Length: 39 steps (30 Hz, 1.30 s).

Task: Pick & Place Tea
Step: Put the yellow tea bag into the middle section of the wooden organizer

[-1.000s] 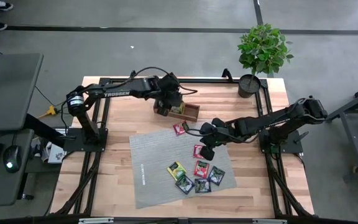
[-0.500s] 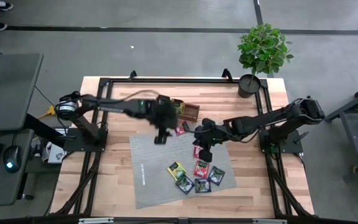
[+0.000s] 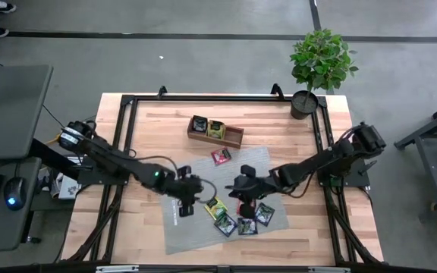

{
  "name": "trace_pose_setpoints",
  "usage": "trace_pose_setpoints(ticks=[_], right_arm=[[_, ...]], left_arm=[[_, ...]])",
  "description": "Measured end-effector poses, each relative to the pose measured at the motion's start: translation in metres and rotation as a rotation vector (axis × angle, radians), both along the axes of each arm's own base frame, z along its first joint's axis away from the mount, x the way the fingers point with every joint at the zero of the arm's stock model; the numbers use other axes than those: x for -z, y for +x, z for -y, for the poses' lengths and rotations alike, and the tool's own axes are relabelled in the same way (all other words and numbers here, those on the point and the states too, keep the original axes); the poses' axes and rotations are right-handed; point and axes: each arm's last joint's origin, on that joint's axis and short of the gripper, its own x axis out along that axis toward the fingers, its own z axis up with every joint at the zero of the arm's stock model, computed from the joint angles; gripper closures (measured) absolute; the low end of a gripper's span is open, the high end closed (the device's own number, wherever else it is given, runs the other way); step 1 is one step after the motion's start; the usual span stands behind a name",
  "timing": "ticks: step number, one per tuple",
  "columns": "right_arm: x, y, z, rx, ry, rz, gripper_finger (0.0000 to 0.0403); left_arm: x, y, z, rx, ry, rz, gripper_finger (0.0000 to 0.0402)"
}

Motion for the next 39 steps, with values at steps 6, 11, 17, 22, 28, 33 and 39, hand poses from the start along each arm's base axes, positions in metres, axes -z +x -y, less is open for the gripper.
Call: trace_pose_setpoints(ticks=[6, 11, 17, 22, 28, 33, 39], right_arm=[[0.007, 0.028, -0.024, 0.069, 0.022, -0.019, 0.0403], [0.024, 0.048, -0.038, 0.141, 0.042, -0.132, 0.0403], [0.036, 0.06, -0.053, 0.189, 0.088, -0.194, 0.0403], [0.044, 0.056, -0.063, 0.235, 0.123, -0.229, 0.0403], [0.046, 0.048, -0.067, 0.256, 0.087, -0.269, 0.0403], [0.046, 0.049, -0.065, 0.225, 0.039, -0.261, 0.0403], [0.057, 0.045, -0.062, 0.211, 0.021, -0.244, 0.0403]], left_arm=[[0.01, -0.005, 0.008, 0.015, -0.024, 0.05, 0.0246], [0.012, -0.004, 0.01, 0.024, -0.05, 0.108, 0.0246], [0.021, -0.002, 0.012, 0.059, -0.046, 0.094, 0.0246], [0.028, 0.003, 0.015, 0.115, -0.045, 0.099, 0.0246], [0.033, 0.012, 0.02, 0.131, -0.083, 0.155, 0.0246], [0.039, 0.014, 0.02, 0.096, -0.101, 0.138, 0.0246], [0.04, 0.013, 0.019, 0.072, -0.087, 0.128, 0.0246]])
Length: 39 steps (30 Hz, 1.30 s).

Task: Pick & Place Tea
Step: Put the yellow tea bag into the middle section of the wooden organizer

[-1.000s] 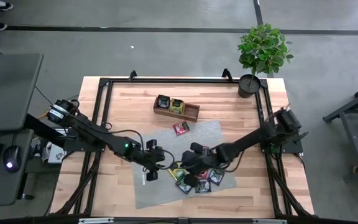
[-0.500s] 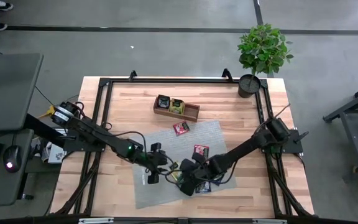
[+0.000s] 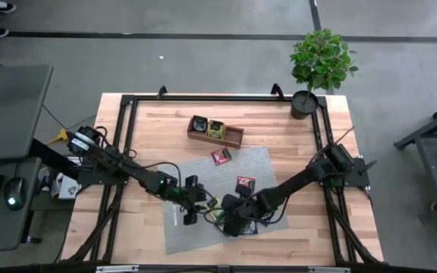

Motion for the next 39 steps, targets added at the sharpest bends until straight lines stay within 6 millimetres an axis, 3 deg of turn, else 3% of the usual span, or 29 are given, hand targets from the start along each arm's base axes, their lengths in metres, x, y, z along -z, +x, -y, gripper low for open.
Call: trace_pose_setpoints(ticks=[11, 26, 39], right_arm=[[0.014, -0.007, 0.003, -0.059, -0.011, 0.005, 0.0403], [0.012, -0.004, 0.0, -0.124, 0.019, 0.03, 0.0403], [0.007, 0.007, 0.013, -0.106, 0.033, 0.089, 0.0403]], left_arm=[[0.0, 0.0, 0.0, -0.056, -0.055, -0.004, 0.0246], [0.001, -0.001, -0.001, -0.094, -0.081, -0.032, 0.0246], [0.002, -0.002, -0.001, -0.094, -0.078, -0.04, 0.0246]])
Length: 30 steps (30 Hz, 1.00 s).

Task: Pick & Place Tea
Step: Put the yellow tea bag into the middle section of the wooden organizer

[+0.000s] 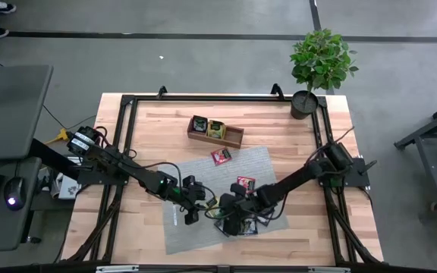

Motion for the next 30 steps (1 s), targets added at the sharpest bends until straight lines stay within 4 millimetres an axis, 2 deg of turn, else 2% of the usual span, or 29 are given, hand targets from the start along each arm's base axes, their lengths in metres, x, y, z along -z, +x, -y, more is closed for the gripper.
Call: trace_pose_setpoints(ticks=[7, 12, 19, 30], right_arm=[[0.0, 0.0, 0.002, 0.01, -0.013, -0.003, 0.0403], [0.013, 0.001, 0.002, 0.014, -0.017, -0.034, 0.0403], [0.015, 0.002, 0.002, 0.016, -0.022, -0.037, 0.0403], [0.025, 0.002, 0.002, 0.058, -0.013, -0.055, 0.0403]], left_arm=[[0.001, -0.001, 0.0, 0.0, 0.006, -0.014, 0.0246], [0.001, -0.001, 0.0, -0.001, 0.004, -0.015, 0.0246], [0.001, -0.001, 0.0, -0.003, -0.002, -0.018, 0.0246], [0.001, -0.001, -0.001, -0.14, -0.154, -0.05, 0.0246]])
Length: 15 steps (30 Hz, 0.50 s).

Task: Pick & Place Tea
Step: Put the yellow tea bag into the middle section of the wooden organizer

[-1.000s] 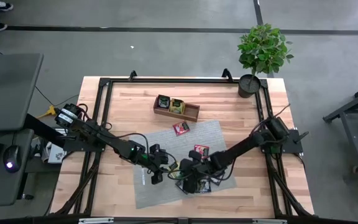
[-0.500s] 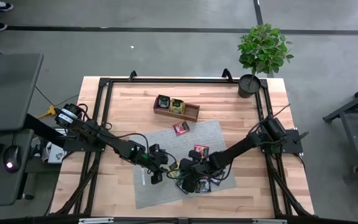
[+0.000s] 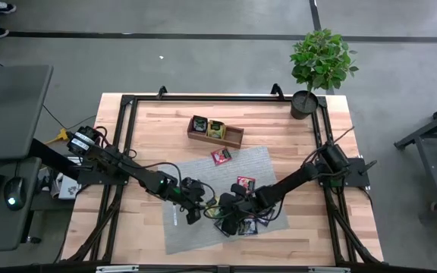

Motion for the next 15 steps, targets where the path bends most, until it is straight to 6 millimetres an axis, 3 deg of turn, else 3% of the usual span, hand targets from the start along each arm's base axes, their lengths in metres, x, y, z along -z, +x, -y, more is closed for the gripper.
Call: trace_pose_setpoints(ticks=[15], right_arm=[[0.002, 0.0, 0.0, -0.016, -0.015, 0.006, 0.0403]], left_arm=[[0.005, 0.016, -0.044, -0.075, -0.266, -0.117, 0.0212]])
